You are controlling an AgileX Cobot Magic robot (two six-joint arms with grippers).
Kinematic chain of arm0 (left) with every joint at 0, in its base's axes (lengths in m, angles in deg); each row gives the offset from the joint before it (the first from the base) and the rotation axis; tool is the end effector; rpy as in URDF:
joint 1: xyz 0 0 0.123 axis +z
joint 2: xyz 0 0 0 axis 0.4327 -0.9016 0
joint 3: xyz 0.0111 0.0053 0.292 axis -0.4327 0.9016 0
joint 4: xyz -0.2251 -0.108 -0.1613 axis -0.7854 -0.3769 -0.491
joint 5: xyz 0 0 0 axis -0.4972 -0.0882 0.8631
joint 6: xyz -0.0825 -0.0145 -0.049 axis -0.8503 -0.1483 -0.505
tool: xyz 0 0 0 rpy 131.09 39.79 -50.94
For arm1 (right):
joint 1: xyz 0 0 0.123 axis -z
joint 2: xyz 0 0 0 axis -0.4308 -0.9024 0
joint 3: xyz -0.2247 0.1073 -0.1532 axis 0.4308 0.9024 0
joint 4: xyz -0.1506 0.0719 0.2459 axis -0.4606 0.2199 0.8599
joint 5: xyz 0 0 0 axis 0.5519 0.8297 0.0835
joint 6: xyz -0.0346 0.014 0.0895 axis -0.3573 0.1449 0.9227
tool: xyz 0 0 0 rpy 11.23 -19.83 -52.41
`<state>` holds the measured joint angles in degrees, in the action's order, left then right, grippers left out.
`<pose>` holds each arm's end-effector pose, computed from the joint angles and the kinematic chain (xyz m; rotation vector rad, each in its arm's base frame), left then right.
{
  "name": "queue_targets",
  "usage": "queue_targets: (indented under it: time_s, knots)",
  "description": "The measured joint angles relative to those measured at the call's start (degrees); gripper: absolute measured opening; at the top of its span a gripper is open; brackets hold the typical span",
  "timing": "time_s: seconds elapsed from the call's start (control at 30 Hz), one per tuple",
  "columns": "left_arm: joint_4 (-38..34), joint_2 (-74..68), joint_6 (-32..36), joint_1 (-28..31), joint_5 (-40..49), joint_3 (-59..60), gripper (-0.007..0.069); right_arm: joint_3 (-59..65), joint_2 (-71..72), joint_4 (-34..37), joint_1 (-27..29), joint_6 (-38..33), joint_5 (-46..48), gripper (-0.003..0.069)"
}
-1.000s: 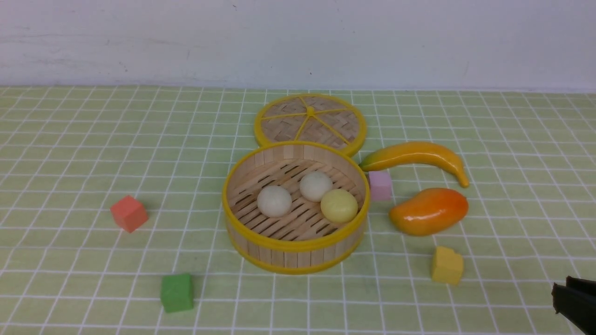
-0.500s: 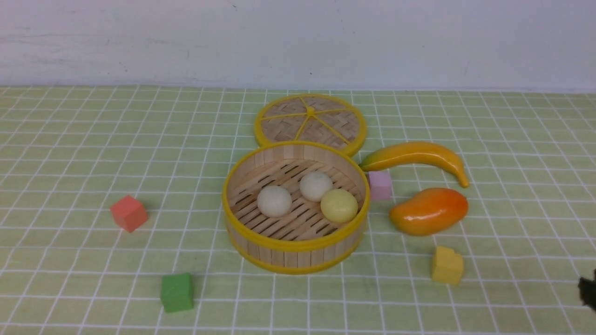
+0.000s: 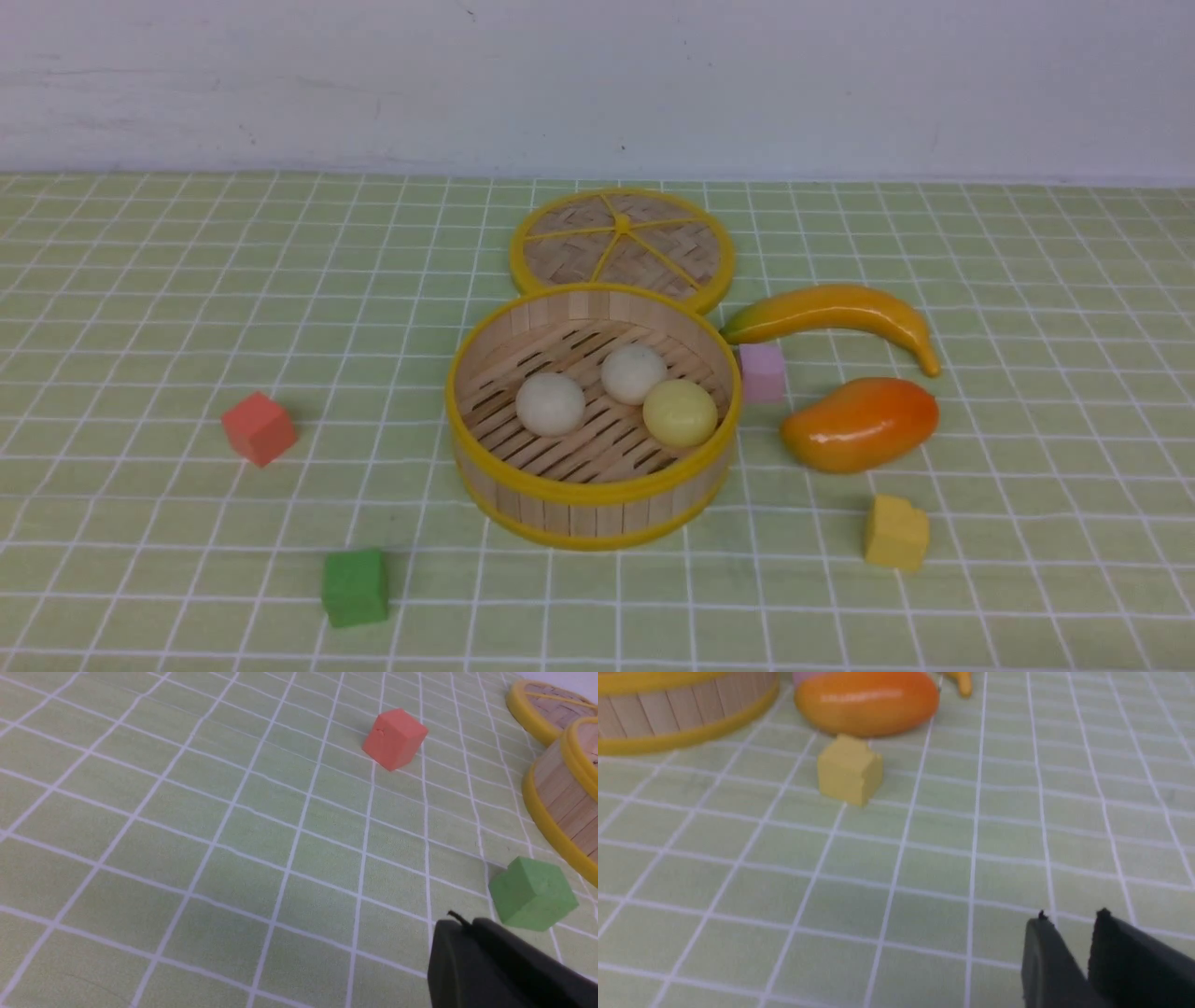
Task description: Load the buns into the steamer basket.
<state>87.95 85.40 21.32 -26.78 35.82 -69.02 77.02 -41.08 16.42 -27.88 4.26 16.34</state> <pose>0.0969 0.0018 0.1659 -0.3544 1.8617 -0.2297 0.0968 0.0089 0.1666 -0.1624 1.9431 0.0163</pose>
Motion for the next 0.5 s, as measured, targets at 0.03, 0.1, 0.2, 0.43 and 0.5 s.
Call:
queue_targets:
  time_s: [0.03, 0.1, 0.2, 0.43, 0.5]
  knots:
    - [0.0, 0.0, 0.0, 0.0, 0.0, 0.0, 0.0020, 0.2, 1.3, 0.0, 0.5, -0.1, -0.7, 0.0158]
    - [0.0, 0.0, 0.0, 0.0, 0.0, 0.0, 0.0020, 0.2, 2.4, 0.6, 1.6, -0.1, -0.9, 0.0161]
    - [0.0, 0.0, 0.0, 0.0, 0.0, 0.0, 0.0020, 0.3, 2.5, 1.4, 2.7, -0.1, -1.1, 0.0164]
    - [0.1, 0.0, 0.0, 0.0, 0.0, 0.0, 0.0028, 0.3, 2.5, 1.5, 5.2, -0.1, -1.1, 0.0177]
    - [0.1, 0.0, 0.0, 0.0, 0.0, 0.0, 0.0029, 0.3, 2.5, 1.5, 5.2, -0.1, -1.1, 0.0181]
